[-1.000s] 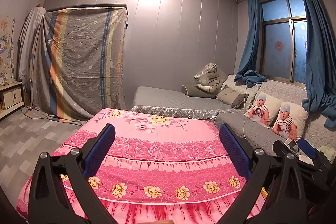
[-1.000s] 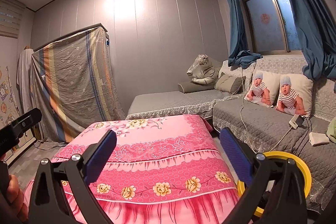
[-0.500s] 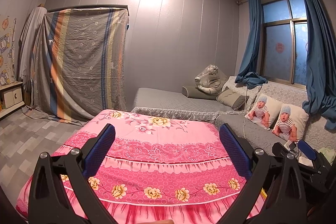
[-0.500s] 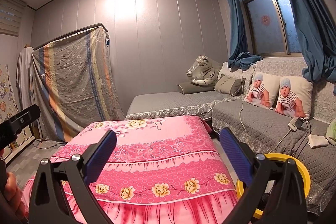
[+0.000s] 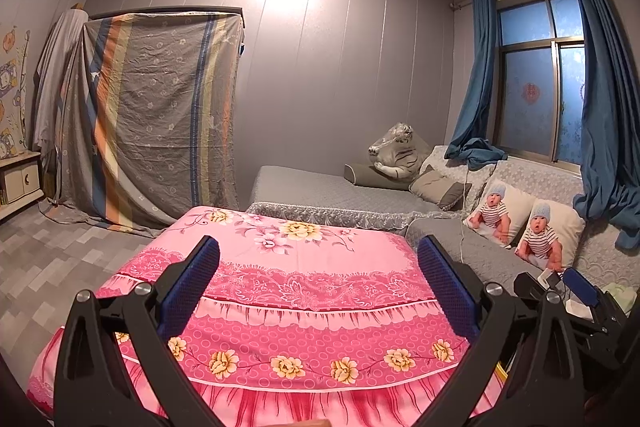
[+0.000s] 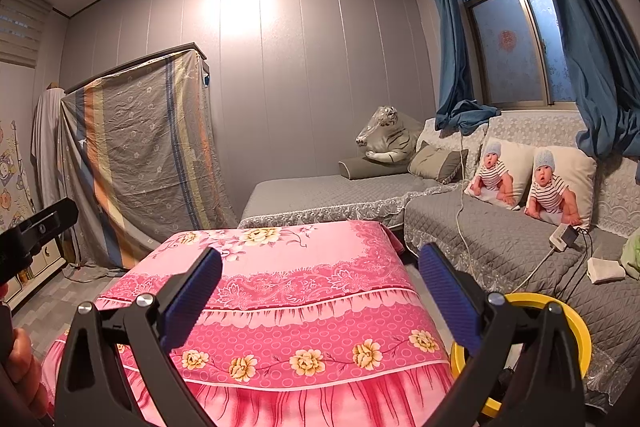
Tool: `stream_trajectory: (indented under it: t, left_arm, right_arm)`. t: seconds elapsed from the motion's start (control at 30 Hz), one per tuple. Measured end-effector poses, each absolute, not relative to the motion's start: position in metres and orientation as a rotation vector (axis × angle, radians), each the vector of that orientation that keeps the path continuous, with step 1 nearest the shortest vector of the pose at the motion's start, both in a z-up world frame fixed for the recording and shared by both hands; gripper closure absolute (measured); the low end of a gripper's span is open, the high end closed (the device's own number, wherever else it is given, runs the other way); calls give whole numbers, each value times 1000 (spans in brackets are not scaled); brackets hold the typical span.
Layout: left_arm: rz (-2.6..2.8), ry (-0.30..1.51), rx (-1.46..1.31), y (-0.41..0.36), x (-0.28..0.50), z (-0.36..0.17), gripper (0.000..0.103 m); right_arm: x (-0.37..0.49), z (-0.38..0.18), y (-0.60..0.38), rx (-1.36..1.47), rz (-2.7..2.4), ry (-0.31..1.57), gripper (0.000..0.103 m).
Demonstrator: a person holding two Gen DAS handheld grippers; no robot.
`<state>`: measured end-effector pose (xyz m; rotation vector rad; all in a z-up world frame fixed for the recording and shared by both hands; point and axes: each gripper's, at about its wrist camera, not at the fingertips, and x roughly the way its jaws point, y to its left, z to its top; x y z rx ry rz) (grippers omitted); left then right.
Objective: Collect trash
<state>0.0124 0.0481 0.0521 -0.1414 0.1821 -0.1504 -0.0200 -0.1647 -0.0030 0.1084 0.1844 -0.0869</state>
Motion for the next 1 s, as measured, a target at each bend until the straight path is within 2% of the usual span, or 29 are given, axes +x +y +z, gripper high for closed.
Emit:
stream_trajectory:
  t: [1.0]
  left_arm:
    - [-162,193,-133,39,15,43,8]
  right_arm:
    - [-20,-12,-175,115,-88,196,8]
